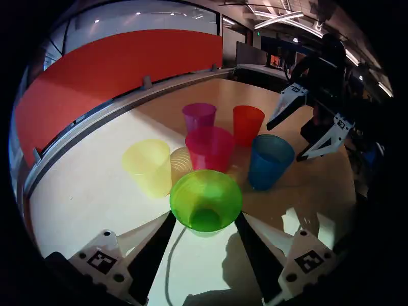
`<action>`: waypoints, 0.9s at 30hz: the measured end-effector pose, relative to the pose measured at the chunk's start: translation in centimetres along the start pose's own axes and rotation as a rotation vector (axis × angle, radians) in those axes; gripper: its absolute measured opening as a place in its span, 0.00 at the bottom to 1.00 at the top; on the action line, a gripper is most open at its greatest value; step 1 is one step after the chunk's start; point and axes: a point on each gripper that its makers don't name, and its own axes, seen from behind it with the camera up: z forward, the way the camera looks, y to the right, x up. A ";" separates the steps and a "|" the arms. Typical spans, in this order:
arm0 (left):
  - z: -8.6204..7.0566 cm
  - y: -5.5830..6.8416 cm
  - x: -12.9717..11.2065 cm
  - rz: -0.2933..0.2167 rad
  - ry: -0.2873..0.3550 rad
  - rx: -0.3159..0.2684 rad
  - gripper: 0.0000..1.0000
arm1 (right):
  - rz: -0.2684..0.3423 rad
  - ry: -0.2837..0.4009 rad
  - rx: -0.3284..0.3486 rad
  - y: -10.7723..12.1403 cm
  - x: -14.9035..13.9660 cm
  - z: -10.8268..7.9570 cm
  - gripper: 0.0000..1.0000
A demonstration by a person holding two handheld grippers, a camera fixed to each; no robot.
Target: Pour water
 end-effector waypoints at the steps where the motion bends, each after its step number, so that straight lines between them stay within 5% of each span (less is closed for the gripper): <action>1: 0.1 0.0 0.0 -0.003 -0.001 -0.001 0.85 | -0.001 -0.003 0.001 0.0 -0.1 0.2 1.00; 27: 2.0 -0.7 0.1 0.011 -0.051 0.007 0.85 | 0.005 -0.049 0.026 -0.5 -1.2 3.1 1.00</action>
